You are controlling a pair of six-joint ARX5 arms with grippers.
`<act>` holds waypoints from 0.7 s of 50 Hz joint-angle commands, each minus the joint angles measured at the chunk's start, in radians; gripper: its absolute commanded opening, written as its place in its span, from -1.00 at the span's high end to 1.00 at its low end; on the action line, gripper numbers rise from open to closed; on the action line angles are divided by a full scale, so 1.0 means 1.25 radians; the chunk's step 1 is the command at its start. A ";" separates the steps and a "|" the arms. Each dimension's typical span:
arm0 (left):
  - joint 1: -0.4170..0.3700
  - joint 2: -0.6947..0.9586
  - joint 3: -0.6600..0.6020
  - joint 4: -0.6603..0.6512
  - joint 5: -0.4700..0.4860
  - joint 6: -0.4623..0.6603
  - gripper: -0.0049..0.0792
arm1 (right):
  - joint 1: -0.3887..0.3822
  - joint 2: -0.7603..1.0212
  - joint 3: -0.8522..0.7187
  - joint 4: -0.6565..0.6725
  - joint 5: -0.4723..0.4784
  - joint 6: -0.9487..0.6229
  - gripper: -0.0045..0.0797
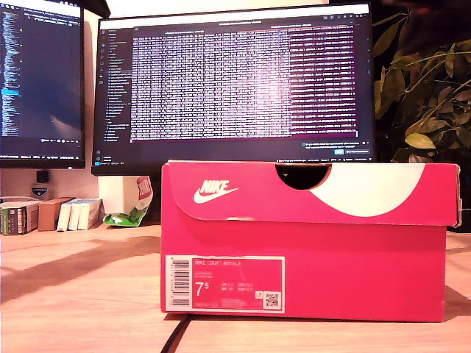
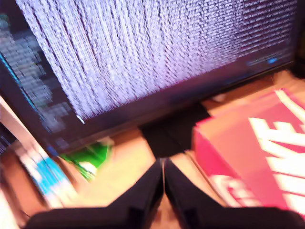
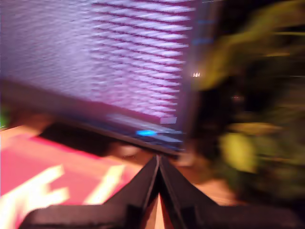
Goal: Close the red shoebox by pushing the lid with your left arm and holding the box in place with your right arm
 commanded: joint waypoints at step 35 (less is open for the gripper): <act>0.293 -0.253 -0.274 0.119 0.125 0.041 0.93 | -0.143 -0.205 -0.063 -0.052 -0.111 -0.040 0.92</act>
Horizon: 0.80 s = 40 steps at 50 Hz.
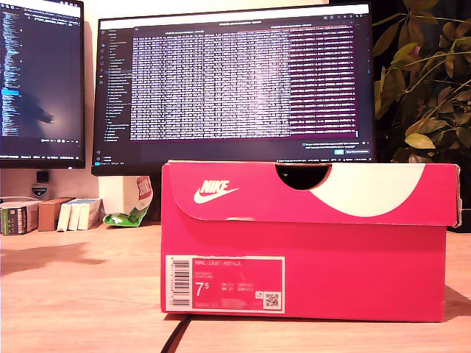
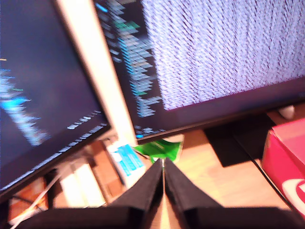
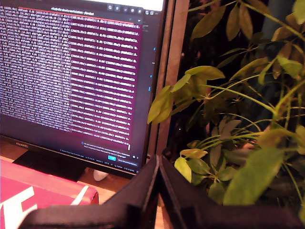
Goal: Close the red shoebox by pushing the lid with your left arm and holding the box in place with your right arm
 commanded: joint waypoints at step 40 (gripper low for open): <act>-0.005 -0.309 -0.354 0.124 0.055 -0.128 0.93 | -0.031 -0.412 -0.293 -0.016 -0.038 0.062 0.92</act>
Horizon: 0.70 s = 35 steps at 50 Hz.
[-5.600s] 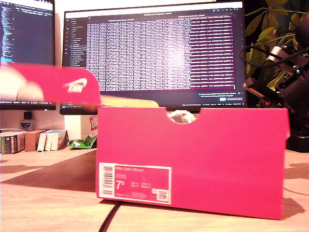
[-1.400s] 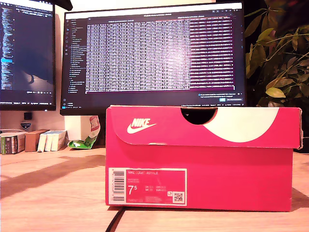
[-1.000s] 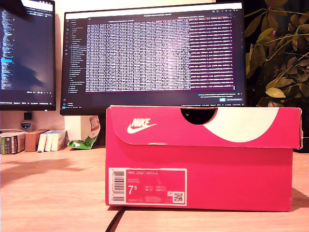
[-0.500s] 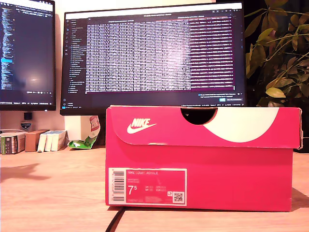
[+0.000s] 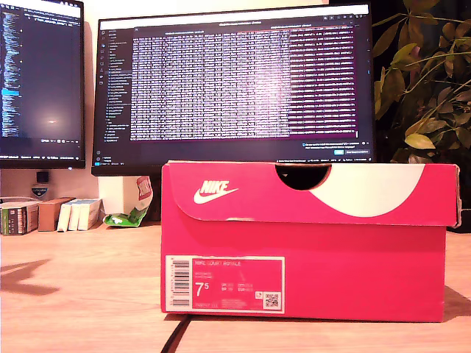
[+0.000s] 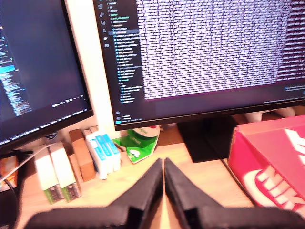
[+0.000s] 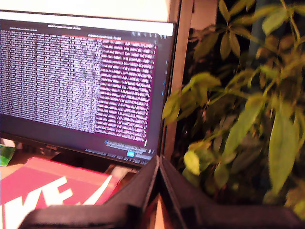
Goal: Close the red shoebox by pushing the lid with your left arm and holding the box in place with your right arm
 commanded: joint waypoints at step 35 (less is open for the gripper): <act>-0.040 -0.260 -0.296 0.177 -0.125 -0.082 0.93 | 0.000 -0.280 -0.239 0.110 0.048 0.073 0.92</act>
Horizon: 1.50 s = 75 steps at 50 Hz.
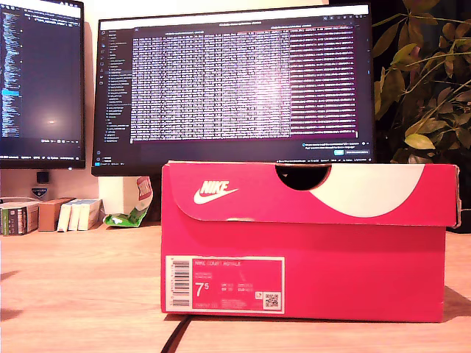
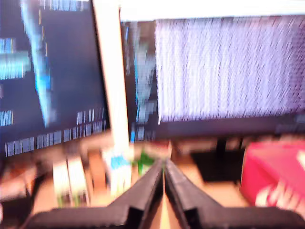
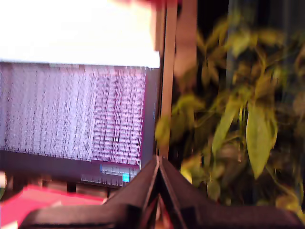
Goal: Close the red shoebox by pushing the lid with your left arm and holding the box in place with your right arm
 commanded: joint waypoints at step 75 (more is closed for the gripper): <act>-0.050 -0.226 -0.314 -0.093 -0.106 0.009 0.93 | 0.121 -0.060 -0.237 -0.174 0.181 -0.041 0.92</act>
